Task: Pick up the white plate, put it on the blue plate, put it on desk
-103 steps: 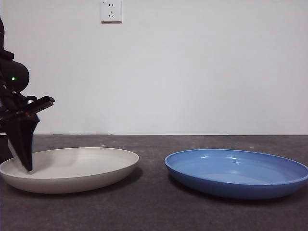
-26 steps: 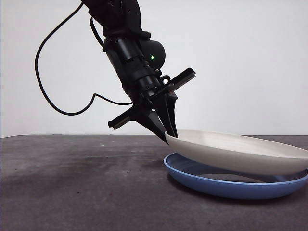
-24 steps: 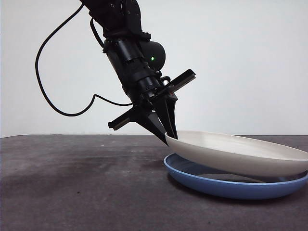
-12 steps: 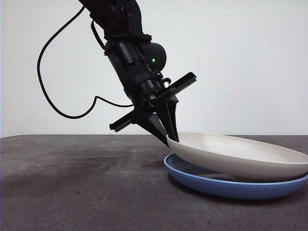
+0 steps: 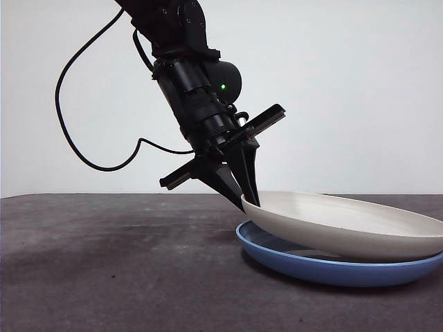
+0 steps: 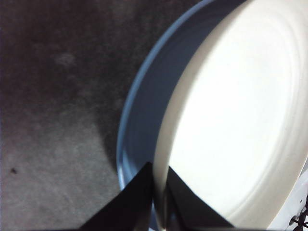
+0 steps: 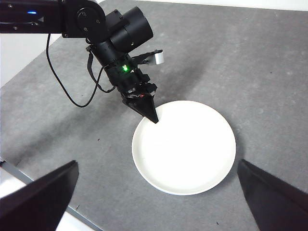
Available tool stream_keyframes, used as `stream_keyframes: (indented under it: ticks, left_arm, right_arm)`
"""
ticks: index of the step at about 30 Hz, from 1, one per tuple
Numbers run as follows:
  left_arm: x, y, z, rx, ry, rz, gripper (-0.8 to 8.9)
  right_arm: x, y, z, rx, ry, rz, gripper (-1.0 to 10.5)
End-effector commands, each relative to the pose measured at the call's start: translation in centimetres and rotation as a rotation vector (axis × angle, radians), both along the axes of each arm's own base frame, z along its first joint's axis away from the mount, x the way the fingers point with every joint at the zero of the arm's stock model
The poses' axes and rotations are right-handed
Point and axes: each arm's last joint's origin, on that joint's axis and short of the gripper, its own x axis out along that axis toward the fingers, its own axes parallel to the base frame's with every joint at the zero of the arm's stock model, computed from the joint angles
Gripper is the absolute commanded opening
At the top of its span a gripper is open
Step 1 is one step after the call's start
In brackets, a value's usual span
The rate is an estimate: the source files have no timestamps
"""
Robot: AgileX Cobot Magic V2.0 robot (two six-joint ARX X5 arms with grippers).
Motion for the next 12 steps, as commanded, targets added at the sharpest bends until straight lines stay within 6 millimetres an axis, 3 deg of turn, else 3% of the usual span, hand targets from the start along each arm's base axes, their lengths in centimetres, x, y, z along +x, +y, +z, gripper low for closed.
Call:
stream_keyframes:
  ticks: [1,4,6,12]
  left_arm:
    - [0.23,-0.83,-0.33,-0.008,-0.014,-0.027,1.58]
    - [0.23,-0.83,-0.33,-0.008,-0.015,-0.028,3.05]
    - [0.23,-0.83,-0.33,-0.008,-0.016,-0.029,3.49]
    - [0.22,-0.83,-0.17,-0.008,-0.015,-0.031,3.62]
  right_arm:
    - [-0.21,-0.05,0.52,0.001,-0.031,0.009,5.8]
    - [-0.21,-0.05,0.52,0.001,-0.031,0.009,5.8]
    - [-0.21,-0.05,0.52,0.001,-0.031,0.009,5.8]
    - [-0.21,-0.05,0.52,0.001,-0.031,0.009,5.8]
